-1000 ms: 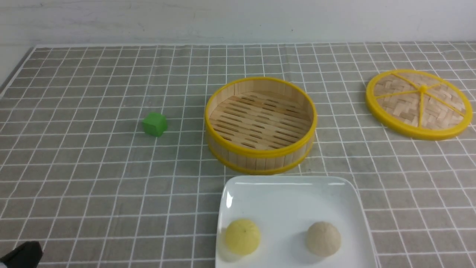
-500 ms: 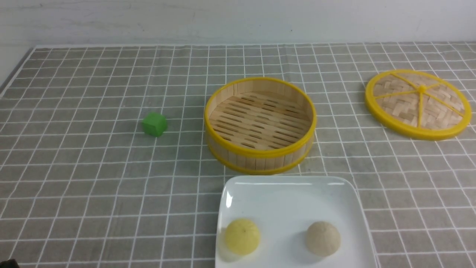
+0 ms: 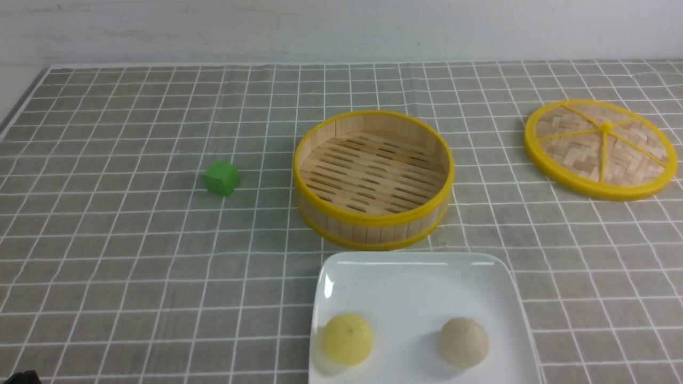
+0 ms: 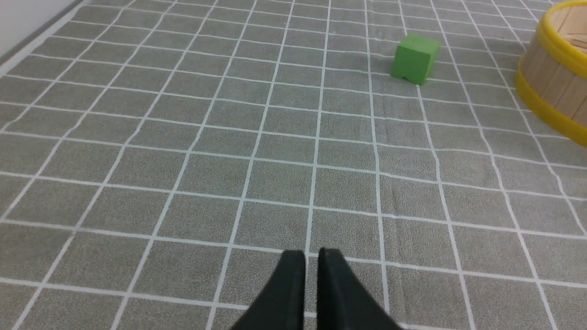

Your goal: Put the steamed buns into the plate on the grey tablecloth.

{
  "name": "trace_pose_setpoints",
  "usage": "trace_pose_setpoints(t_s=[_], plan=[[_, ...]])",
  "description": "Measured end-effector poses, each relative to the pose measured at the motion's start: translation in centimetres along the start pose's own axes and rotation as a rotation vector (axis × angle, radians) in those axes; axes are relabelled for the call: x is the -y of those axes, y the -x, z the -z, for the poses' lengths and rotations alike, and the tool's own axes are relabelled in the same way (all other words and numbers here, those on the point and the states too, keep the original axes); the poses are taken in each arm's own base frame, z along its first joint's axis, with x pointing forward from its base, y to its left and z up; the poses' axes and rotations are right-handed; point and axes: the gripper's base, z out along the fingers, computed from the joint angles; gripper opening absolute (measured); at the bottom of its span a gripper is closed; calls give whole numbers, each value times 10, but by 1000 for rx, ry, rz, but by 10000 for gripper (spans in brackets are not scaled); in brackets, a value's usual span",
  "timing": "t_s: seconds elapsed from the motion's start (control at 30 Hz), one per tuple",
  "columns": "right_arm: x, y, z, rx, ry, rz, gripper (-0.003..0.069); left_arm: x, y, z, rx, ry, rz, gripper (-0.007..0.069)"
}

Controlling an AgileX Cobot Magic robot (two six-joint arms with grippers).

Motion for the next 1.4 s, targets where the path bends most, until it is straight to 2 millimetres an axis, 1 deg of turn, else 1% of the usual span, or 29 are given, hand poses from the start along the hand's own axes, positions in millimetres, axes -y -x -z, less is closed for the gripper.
trace_pose_setpoints(t_s=[0.9, 1.4], plan=[[0, 0, 0, 0, 0, 0, 169, -2, 0, 0, 3, 17, -42, 80], [0, 0, 0, 0, 0, 0, 182, -6, 1, 0, 7, 69, -169, 94]])
